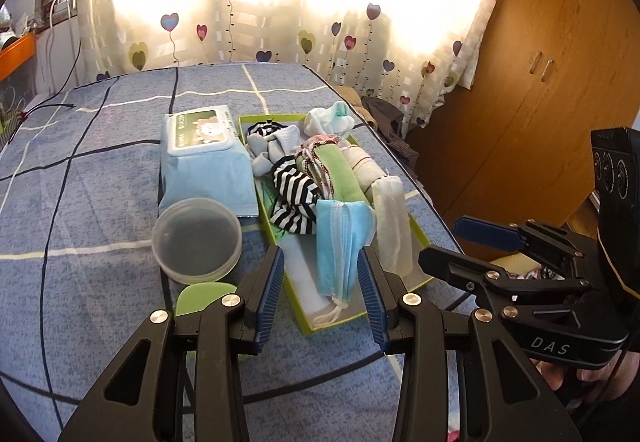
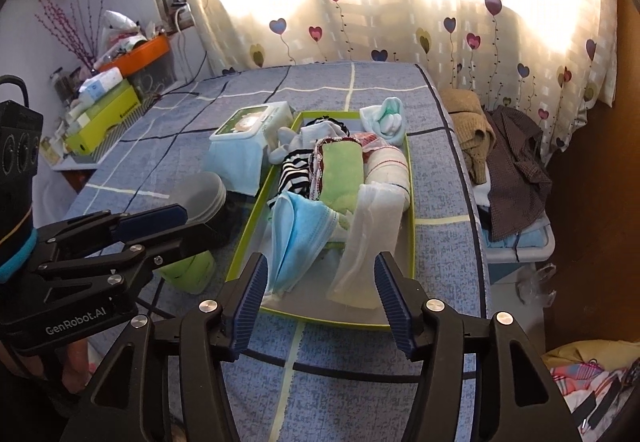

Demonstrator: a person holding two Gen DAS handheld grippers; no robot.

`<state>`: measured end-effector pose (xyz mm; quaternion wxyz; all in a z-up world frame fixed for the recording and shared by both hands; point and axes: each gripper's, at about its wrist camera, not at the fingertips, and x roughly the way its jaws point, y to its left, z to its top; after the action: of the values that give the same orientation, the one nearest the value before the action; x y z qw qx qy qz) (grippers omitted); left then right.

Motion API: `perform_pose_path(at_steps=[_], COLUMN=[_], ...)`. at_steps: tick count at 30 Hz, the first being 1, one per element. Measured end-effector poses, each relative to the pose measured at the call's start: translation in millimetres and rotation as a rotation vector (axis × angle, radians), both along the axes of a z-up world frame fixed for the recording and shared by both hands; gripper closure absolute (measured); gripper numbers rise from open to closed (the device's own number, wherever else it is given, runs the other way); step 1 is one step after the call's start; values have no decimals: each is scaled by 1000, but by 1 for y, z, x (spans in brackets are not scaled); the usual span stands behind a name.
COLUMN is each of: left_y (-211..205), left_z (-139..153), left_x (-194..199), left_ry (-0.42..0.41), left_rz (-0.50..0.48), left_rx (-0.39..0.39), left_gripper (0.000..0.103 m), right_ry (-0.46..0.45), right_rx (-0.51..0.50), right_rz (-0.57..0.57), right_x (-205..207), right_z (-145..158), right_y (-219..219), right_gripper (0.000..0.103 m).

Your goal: Organize soft objects

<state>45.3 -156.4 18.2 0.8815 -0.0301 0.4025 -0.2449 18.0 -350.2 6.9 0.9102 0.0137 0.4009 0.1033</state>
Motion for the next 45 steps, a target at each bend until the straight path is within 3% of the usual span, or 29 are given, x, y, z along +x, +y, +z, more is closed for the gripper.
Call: perform_pose_path(at_steps=[12,16,45], left_y=[11,11,6], left_z=[1,1,0], left_x=[-8,-11,-12], left_ry=[17,-2,-23], left_rz=[28,58,61], left_rx=[-9,39,88], left_gripper=[63,63,63], right_ry=[-12,-14,-5], right_rx=[-41,-48,-53], right_rz=[5,2,5], right_x=[-13,-15,-13], right_z=[3,3,-2], right_y=[17,19,17], right_gripper=[45,43,42])
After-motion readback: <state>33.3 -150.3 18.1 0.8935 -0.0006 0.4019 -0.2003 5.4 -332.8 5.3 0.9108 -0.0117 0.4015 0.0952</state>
